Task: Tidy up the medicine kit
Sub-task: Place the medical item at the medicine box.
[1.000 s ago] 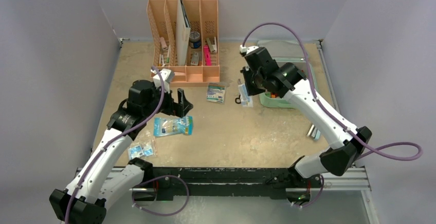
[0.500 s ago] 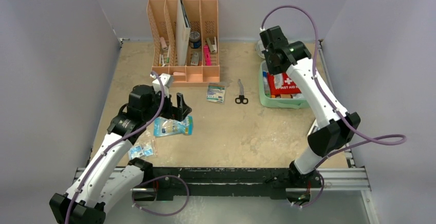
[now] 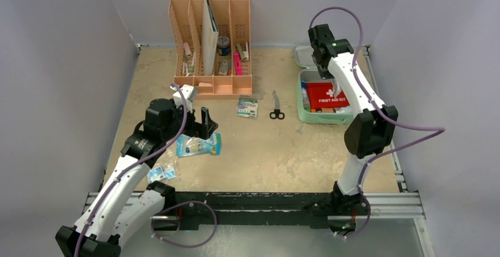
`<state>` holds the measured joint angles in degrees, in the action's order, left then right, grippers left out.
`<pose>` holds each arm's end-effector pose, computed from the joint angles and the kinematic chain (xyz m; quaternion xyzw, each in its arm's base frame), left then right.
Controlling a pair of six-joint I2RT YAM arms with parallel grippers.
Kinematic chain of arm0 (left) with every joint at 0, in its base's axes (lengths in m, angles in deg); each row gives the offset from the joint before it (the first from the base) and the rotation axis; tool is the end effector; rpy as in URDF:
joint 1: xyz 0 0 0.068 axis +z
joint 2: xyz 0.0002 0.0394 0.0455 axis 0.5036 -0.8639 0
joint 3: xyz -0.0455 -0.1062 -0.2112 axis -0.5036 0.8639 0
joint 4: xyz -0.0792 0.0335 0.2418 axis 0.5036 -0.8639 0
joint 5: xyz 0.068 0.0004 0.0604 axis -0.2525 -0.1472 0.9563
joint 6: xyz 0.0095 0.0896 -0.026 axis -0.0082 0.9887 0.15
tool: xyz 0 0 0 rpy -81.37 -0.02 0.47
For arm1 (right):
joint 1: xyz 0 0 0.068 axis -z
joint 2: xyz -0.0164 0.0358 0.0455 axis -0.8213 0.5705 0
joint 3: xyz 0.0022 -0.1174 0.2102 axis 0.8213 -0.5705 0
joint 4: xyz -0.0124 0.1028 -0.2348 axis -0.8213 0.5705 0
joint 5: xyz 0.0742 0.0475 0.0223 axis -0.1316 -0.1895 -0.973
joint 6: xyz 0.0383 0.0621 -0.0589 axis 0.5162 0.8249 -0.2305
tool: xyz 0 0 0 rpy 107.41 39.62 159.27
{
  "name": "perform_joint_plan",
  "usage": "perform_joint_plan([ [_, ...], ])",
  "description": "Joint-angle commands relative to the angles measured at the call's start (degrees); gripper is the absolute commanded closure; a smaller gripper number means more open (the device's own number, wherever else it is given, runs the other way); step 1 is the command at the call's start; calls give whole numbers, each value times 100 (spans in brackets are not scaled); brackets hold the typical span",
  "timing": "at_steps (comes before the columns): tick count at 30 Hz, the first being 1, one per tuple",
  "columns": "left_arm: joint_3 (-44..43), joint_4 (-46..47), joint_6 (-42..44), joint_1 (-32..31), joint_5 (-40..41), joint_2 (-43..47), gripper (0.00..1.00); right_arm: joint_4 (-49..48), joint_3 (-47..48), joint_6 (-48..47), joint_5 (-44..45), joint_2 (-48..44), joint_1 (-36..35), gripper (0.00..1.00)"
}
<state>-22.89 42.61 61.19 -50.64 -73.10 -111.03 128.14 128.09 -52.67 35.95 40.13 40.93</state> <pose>0.2116 -0.1005 0.2608 0.1088 0.8485 -0.2505 0.4533 0.4050 0.0554 0.2881 -0.0581 0.9125 -0.2447 0.3225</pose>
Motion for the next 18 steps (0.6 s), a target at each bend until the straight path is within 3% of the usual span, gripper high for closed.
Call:
perform_joint_plan([
  [1, 4, 63, 134, -34, 123, 66, 2, -262, 293, -301, 162, 219, 298, 100],
  [18, 4, 10, 181, -34, 255, 52, 2, -853, 521, -1019, 651, 1315, 906, 100],
])
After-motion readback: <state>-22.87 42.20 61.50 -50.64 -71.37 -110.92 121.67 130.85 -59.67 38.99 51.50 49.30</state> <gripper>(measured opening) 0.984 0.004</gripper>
